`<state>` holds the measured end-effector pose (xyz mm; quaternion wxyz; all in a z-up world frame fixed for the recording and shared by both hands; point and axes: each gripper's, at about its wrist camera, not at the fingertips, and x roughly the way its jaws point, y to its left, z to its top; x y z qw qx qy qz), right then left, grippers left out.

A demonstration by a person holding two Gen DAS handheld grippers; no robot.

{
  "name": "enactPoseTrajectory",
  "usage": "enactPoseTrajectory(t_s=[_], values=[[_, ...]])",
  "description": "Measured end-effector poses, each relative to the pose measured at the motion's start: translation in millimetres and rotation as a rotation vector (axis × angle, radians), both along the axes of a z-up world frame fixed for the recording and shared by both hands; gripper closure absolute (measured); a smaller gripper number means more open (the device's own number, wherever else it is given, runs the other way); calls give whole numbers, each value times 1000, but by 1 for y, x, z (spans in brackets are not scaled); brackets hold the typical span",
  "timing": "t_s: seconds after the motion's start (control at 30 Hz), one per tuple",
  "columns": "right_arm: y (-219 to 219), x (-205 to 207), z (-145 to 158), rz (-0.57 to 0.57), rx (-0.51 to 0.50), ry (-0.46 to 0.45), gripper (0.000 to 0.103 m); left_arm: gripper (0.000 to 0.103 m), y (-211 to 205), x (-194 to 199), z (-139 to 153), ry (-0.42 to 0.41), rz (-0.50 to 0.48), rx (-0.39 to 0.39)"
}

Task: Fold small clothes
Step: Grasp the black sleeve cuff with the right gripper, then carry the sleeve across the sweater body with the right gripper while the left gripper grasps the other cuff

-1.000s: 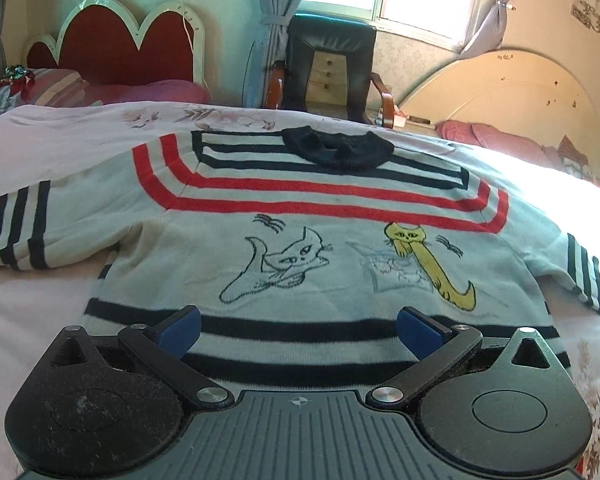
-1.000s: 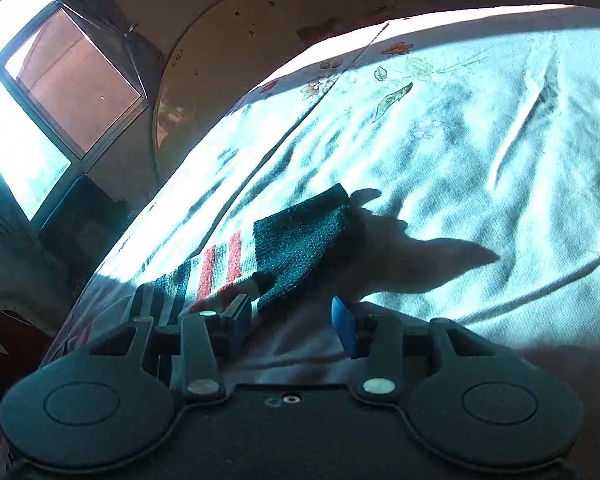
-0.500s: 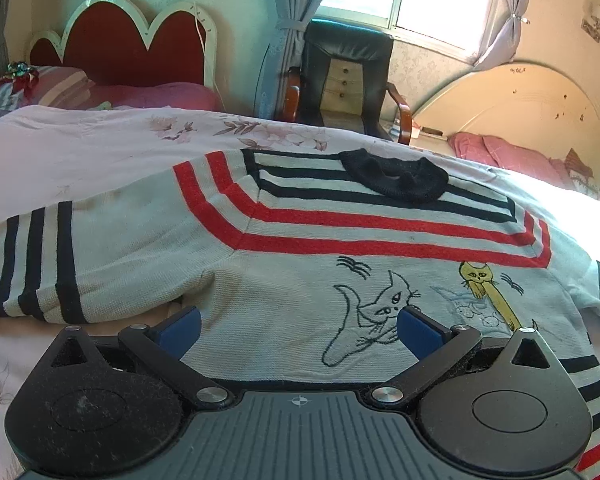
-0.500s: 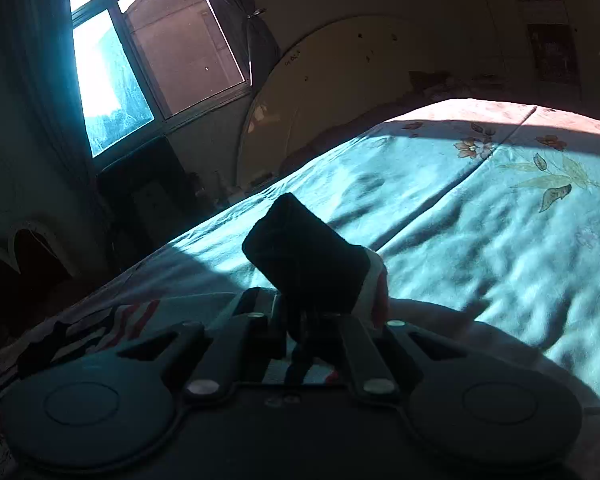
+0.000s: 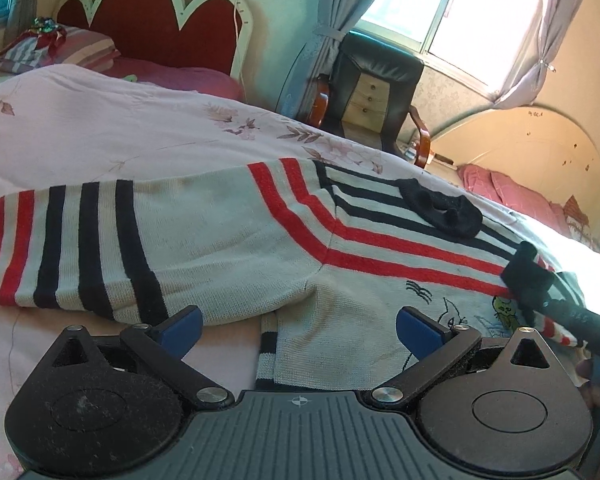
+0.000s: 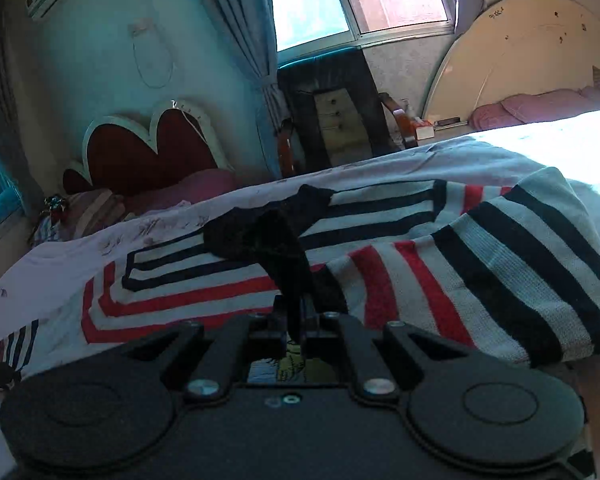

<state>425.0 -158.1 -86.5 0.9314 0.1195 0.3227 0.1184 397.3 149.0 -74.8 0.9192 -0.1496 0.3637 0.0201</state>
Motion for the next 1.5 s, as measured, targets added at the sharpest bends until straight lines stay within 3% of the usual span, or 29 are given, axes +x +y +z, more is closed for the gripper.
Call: enactPoseTrajectory(t_s=[0.13,0.2,0.23,0.27,0.33,0.5,0.57,0.63,0.67,0.73,0.83,0.97,1.2,1.27,1.43,1.5], values=[[13,9,-23,50,-50,58,95,1,-10,5,-3,-15,-35,-43],[18,7,-28,72,-67,45,89,21,-23,13,-3,-21,-81,-89],[17,2,-25,84,-75,36,78,33,-32,19,-4,-18,-115,-119],[13,-5,-21,83,-81,20,63,33,-43,26,-6,-20,-144,-151],[4,-21,-14,64,-77,-23,54,33,-65,43,-11,-23,-196,-216],[-51,-57,2,-23,60,-12,55,33,-133,90,-42,63,-300,-360],[-74,-69,5,-73,100,-2,56,33,-157,107,-57,98,-295,-402],[-99,-77,6,-127,175,10,56,33,-175,115,-60,75,-269,-391],[-111,-79,5,-164,219,18,55,40,-181,121,-59,66,-268,-369],[-132,-81,0,-231,301,36,52,99,-192,134,-59,89,-298,-328],[-156,-80,-13,-300,429,56,44,98,-189,134,-45,34,-317,-270],[-174,-70,-31,-343,634,75,44,98,-154,131,-31,6,-293,-233],[-182,-37,-69,-379,918,153,47,98,-99,133,-40,15,-269,-238],[-182,-28,-72,-388,953,155,51,98,-94,131,-45,20,-263,-235],[-190,-15,-73,-445,924,161,54,98,-84,132,-54,25,-246,-254],[-193,-13,-73,-452,884,165,68,98,-85,132,-54,24,-250,-248]])
